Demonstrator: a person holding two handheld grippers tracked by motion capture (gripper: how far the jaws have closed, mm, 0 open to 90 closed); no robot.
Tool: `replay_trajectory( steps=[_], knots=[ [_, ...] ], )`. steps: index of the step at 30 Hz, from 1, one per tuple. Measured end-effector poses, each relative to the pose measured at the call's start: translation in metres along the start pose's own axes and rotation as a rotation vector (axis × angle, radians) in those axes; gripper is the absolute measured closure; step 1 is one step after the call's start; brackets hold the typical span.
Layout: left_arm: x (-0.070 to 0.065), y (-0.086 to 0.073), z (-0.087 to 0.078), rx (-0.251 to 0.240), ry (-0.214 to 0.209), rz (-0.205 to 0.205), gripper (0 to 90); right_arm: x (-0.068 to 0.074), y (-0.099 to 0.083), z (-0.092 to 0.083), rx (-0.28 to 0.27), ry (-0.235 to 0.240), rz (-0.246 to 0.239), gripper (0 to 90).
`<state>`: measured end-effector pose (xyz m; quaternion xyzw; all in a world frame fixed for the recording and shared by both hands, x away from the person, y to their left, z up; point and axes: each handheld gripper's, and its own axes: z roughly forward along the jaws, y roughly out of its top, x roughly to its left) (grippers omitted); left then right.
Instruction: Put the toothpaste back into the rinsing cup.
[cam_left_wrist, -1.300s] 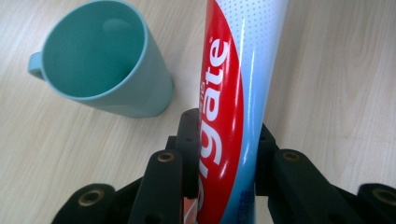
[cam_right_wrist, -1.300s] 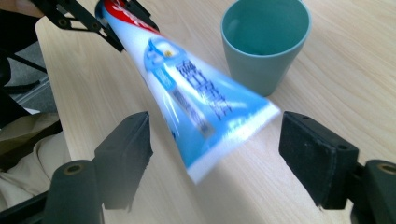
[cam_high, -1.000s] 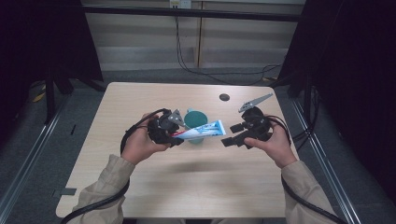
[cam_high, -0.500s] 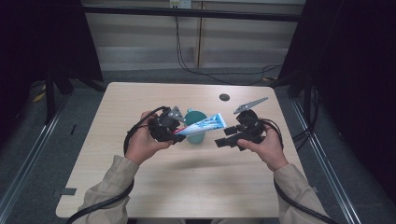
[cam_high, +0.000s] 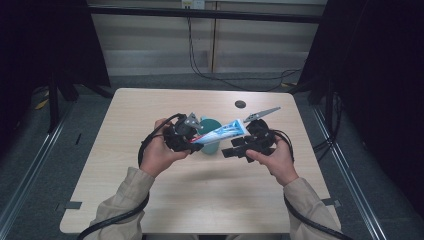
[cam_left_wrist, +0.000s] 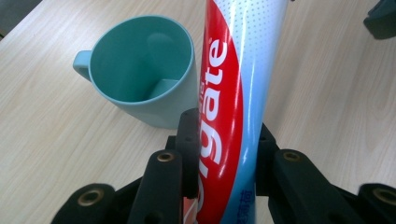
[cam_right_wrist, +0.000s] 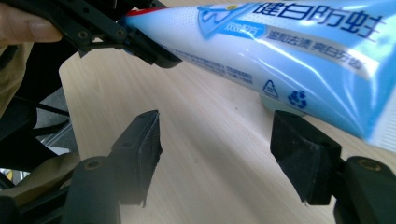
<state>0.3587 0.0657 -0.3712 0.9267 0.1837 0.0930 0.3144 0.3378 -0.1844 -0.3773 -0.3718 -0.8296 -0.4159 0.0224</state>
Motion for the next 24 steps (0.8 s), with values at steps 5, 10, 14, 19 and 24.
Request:
replay_trajectory(
  steps=[5,10,14,19,24],
  knots=[
    [-0.002,0.003,0.003,-0.001,0.004,-0.003,72.6,-0.001,0.001,0.003,-0.018,-0.014,0.017,34.1],
    [-0.005,0.004,0.007,-0.002,0.008,-0.004,72.5,-0.001,0.002,0.006,-0.034,-0.006,0.032,34.1],
    [-0.006,0.005,0.009,-0.008,0.006,-0.015,72.5,-0.001,0.002,0.008,-0.041,-0.019,0.033,34.2],
    [-0.009,0.008,0.011,-0.017,-0.001,-0.024,72.5,-0.004,0.001,0.005,-0.071,-0.025,0.055,34.5],
    [-0.013,0.012,0.010,-0.017,0.006,-0.019,72.5,-0.005,0.001,0.003,-0.090,-0.027,0.071,34.6]
  ],
)
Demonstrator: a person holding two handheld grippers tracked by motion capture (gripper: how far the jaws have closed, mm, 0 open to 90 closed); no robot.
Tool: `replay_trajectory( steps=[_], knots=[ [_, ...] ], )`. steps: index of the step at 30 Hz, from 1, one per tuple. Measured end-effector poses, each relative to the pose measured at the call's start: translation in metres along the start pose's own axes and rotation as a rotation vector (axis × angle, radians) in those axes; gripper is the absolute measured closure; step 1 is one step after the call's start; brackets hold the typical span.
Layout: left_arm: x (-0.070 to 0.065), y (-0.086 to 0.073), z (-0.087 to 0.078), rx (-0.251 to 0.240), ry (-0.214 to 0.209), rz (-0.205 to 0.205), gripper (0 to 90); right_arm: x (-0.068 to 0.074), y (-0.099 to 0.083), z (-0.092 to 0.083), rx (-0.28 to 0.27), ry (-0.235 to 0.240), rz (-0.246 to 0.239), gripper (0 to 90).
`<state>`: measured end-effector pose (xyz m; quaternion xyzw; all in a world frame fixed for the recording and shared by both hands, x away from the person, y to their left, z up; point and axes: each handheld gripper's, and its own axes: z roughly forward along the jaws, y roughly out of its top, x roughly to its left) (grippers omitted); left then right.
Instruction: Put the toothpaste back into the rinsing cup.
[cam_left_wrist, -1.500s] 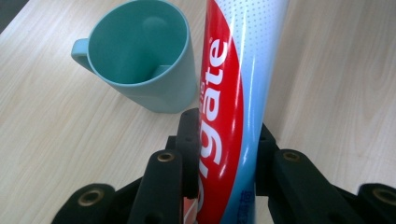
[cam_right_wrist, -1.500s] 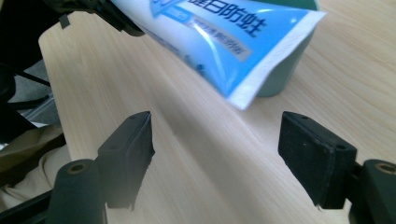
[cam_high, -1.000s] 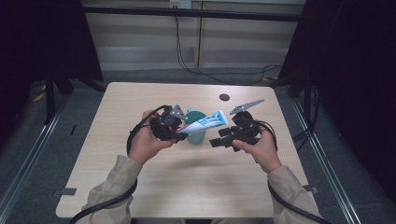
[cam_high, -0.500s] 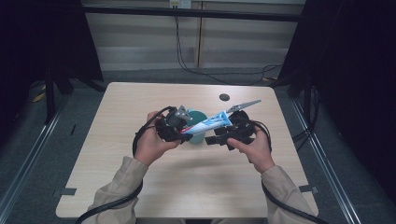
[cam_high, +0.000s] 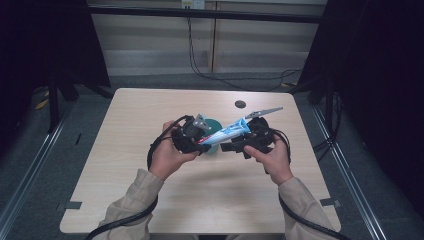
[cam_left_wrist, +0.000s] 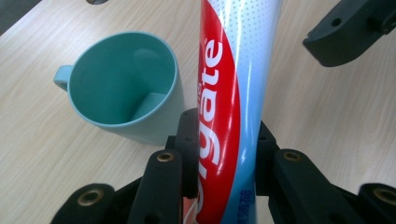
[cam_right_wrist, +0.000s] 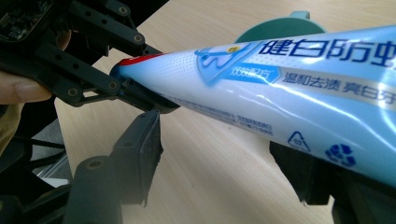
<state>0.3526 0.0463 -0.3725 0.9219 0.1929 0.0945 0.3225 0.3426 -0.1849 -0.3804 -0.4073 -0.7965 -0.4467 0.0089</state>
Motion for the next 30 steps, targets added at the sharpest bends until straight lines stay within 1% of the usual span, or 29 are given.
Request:
replay_trajectory(
  steps=[2,5,9,14,17,18,20,22,25,28,30],
  knots=[
    [-0.001,0.001,0.000,-0.004,-0.002,-0.013,72.5,0.000,0.000,-0.001,-0.011,-0.002,0.004,34.7],
    [-0.002,0.002,0.002,-0.002,-0.002,-0.016,72.4,-0.002,0.000,-0.002,-0.023,-0.001,0.017,35.4],
    [-0.004,0.003,0.004,0.000,-0.002,-0.034,72.4,-0.004,0.000,-0.002,-0.042,-0.004,0.038,35.6],
    [-0.005,0.003,0.005,-0.003,0.001,-0.045,72.3,-0.005,-0.001,-0.002,-0.062,-0.009,0.056,36.2],
    [-0.007,0.003,0.006,0.001,0.011,-0.035,72.2,-0.005,-0.001,-0.001,-0.072,-0.017,0.065,36.2],
    [-0.008,0.003,0.007,0.002,0.012,-0.040,72.2,-0.005,-0.001,-0.001,-0.077,-0.019,0.073,35.9],
    [-0.009,0.004,0.008,0.009,0.013,-0.037,72.2,-0.006,0.000,0.000,-0.090,-0.018,0.093,35.2],
    [-0.010,0.004,0.008,0.007,0.009,-0.040,72.2,-0.006,0.001,0.000,-0.100,-0.017,0.103,35.1],
    [-0.012,0.004,0.008,0.000,0.014,-0.042,72.1,-0.006,0.002,-0.001,-0.124,-0.011,0.124,35.2],
    [-0.015,0.007,0.009,0.005,0.024,-0.033,72.0,-0.007,0.003,-0.001,-0.143,-0.008,0.142,35.0],
    [-0.017,0.008,0.010,0.009,0.023,-0.025,71.8,-0.007,0.003,-0.002,-0.157,-0.005,0.159,35.6]
  ],
)
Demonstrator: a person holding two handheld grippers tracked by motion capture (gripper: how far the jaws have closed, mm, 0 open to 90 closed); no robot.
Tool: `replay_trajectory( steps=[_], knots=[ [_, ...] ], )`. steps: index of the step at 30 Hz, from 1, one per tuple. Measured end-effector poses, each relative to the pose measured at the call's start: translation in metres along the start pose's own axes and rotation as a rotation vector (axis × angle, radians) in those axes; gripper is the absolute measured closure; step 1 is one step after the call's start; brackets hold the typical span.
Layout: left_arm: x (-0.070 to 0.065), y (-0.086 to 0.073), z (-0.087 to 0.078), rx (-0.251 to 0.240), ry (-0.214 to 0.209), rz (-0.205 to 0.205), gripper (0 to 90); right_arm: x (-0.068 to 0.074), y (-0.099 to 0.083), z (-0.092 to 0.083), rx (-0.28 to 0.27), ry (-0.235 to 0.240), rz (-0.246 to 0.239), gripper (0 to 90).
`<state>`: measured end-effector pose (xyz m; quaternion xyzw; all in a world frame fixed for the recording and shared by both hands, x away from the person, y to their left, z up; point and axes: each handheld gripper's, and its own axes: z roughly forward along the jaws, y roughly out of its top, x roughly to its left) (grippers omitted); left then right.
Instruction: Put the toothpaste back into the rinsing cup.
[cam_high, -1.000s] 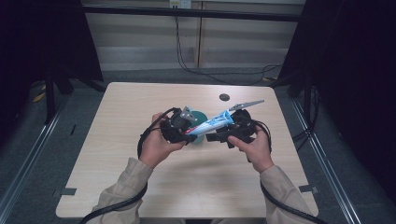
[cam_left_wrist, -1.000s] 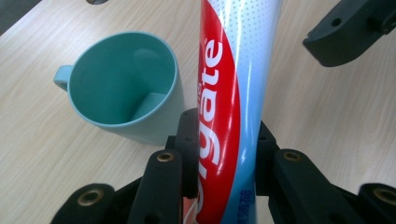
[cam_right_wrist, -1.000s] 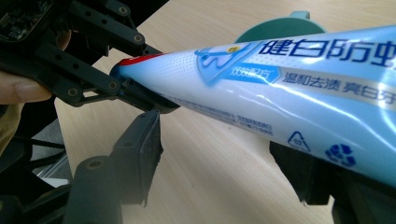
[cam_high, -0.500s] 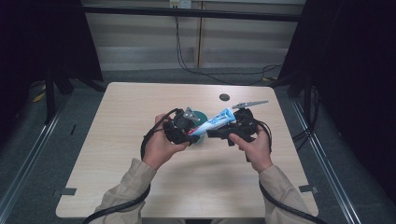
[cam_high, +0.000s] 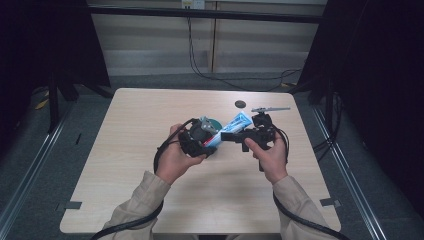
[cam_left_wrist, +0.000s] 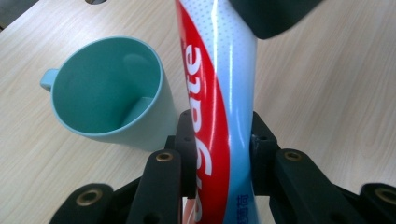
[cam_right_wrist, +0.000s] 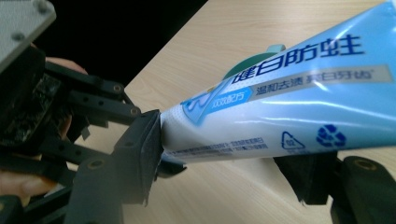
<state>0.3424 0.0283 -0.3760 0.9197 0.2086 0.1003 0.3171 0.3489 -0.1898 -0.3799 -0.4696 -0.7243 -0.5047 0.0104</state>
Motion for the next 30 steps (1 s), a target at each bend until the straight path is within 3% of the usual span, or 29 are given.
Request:
replay_trajectory(
  steps=[12,18,25,30],
  knots=[
    [-0.006,0.002,0.006,0.007,-0.006,-0.003,70.3,-0.007,-0.001,-0.004,-0.043,0.046,0.106,53.1],
    [-0.009,0.005,0.007,0.014,-0.004,0.002,69.7,-0.008,0.000,-0.003,-0.071,0.071,0.144,52.4],
    [-0.015,0.008,0.010,0.011,-0.020,0.009,69.3,-0.008,0.001,-0.002,-0.094,0.065,0.171,49.2],
    [-0.018,0.010,0.013,0.000,-0.028,0.011,66.6,-0.008,0.000,-0.005,-0.112,0.044,0.189,62.4]
  ],
)
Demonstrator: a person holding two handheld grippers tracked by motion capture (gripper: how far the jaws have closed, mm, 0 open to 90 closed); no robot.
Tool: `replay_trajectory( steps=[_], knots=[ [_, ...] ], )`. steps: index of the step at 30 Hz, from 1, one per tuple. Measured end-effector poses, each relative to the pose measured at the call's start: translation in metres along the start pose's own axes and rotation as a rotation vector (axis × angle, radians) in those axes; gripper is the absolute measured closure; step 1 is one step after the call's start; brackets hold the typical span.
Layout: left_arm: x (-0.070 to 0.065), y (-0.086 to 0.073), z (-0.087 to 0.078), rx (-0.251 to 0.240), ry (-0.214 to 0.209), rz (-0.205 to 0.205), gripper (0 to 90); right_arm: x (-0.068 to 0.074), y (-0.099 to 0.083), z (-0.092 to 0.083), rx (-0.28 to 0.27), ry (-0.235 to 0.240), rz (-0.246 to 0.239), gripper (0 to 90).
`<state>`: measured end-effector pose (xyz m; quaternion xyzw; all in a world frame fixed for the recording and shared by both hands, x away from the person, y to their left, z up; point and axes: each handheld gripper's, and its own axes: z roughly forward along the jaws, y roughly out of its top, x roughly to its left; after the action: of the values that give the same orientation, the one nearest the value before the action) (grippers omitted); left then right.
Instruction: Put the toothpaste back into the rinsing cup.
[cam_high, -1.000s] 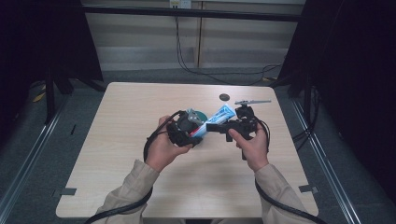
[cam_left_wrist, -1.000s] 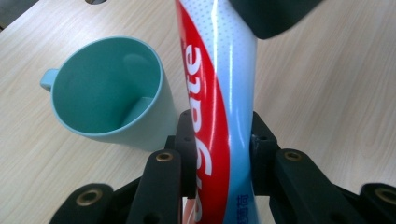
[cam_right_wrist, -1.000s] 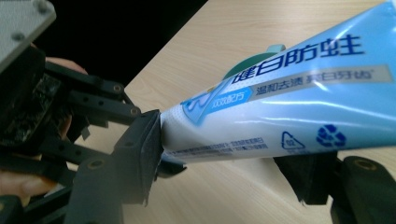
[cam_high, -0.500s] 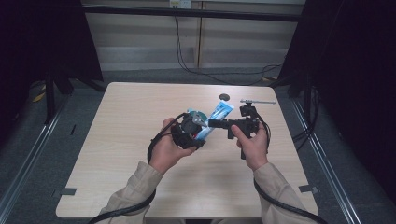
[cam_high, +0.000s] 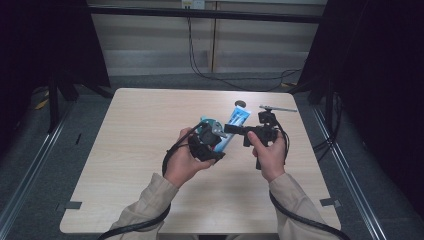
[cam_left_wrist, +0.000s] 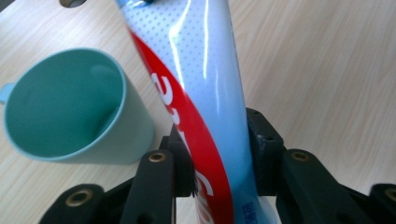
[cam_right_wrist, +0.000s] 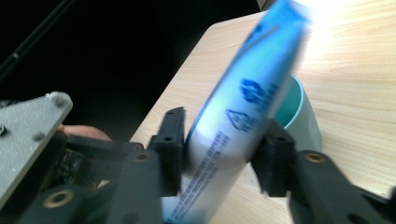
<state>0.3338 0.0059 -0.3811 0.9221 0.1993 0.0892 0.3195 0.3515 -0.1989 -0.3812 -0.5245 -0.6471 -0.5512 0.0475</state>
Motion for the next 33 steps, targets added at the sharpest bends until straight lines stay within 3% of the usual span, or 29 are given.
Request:
replay_trajectory(
  steps=[3,6,9,17,23,28,33],
  knots=[
    [-0.002,0.001,0.003,-0.010,-0.009,-0.001,62.7,0.001,0.000,-0.002,-0.009,0.004,-0.003,67.9],
    [0.002,-0.001,0.005,-0.047,-0.044,-0.021,58.3,0.003,0.002,-0.004,-0.017,0.006,-0.020,71.4],
    [0.005,-0.002,0.003,-0.063,-0.078,-0.027,45.5,0.005,0.004,-0.007,-0.022,0.025,-0.051,73.4],
    [0.014,-0.013,0.000,-0.055,-0.113,-0.079,26.9,0.009,0.009,-0.017,-0.054,0.025,-0.125,73.8],
    [0.018,-0.029,-0.003,-0.074,-0.116,-0.111,20.9,0.009,0.011,-0.024,-0.056,0.004,-0.180,73.8],
    [0.019,-0.042,-0.007,-0.103,-0.124,-0.115,18.6,0.010,0.014,-0.028,-0.067,-0.005,-0.210,73.8],
    [0.022,-0.059,-0.003,-0.085,-0.129,-0.115,17.6,0.011,0.017,-0.031,-0.071,-0.013,-0.231,73.8]
  ],
)
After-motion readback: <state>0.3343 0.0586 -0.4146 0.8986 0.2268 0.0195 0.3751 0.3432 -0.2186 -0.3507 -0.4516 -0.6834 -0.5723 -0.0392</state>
